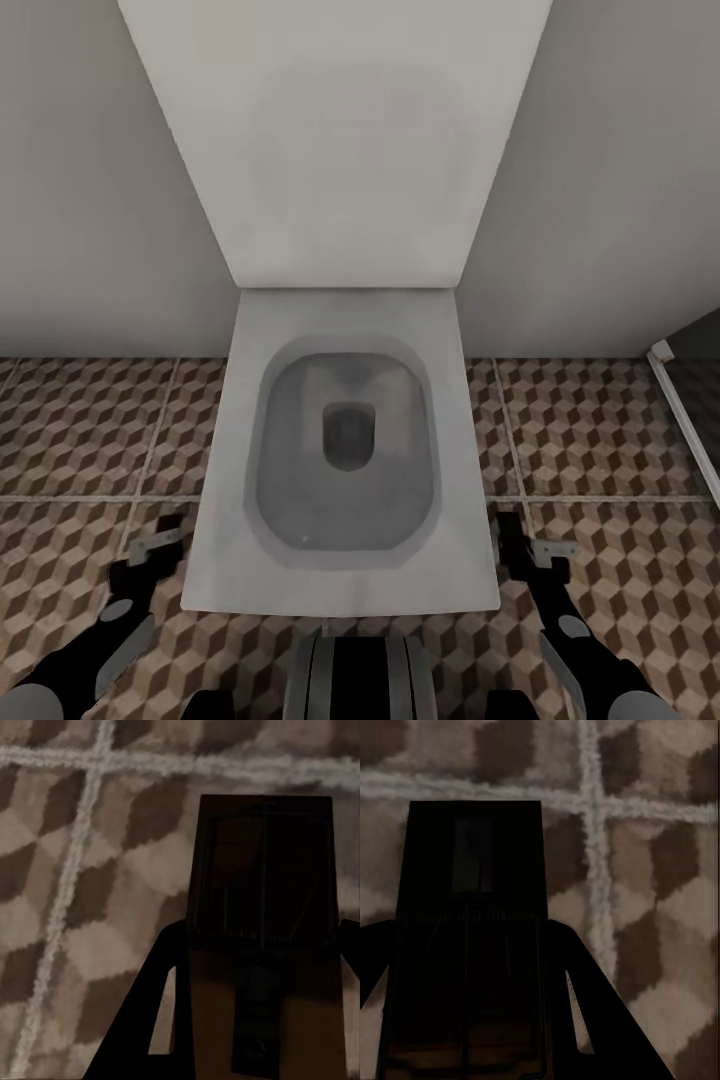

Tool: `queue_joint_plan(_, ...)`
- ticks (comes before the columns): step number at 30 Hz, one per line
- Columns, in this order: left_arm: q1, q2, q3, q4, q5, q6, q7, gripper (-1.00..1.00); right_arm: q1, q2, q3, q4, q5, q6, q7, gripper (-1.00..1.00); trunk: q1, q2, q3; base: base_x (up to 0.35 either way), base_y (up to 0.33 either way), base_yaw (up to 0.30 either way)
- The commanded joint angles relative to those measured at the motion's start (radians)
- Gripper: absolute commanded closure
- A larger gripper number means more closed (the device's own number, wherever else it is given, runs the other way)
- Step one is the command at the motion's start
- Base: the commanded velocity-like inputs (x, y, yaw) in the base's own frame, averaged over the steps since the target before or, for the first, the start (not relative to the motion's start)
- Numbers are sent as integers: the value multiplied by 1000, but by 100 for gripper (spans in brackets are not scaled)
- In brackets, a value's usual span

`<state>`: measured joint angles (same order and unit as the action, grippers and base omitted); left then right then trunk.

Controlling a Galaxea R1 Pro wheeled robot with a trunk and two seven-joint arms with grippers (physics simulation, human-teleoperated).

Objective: Take the four mousetraps from the cabinet in the bathroom and place them on the bathroom floor. Make sure all four end up on the same floor surface, and ensure that at least two of them are either under or directly next to the same bathroom sink.

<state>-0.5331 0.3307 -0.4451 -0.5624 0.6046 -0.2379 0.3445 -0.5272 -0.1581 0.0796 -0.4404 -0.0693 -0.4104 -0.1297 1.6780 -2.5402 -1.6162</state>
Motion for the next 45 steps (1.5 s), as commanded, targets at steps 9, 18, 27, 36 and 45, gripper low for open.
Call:
queue_joint_plan(9,-1,16,5,-1,7,-4,7,100,0,-6,3,-1,-13,-4,-4,100,0,0,-1,0,0,0)
queue_joint_plan(18,-1,16,8,-1,7,-4,8,100,0,-6,-12,-1,-13,-3,-4,100,2,-1,-20,0,0,0)
queue_joint_plan(27,-1,17,8,-1,7,-4,8,100,0,-6,-13,-1,-13,-3,-5,100,3,-2,-28,0,0,0)
queue_joint_plan(36,-1,19,16,-1,7,-4,8,100,0,-10,-14,-1,-13,-4,-6,100,3,-2,-28,0,0,0)
queue_joint_plan(45,-1,19,42,-1,7,-4,7,100,0,-15,-14,-1,-13,-3,-15,100,3,-2,-28,0,0,0)
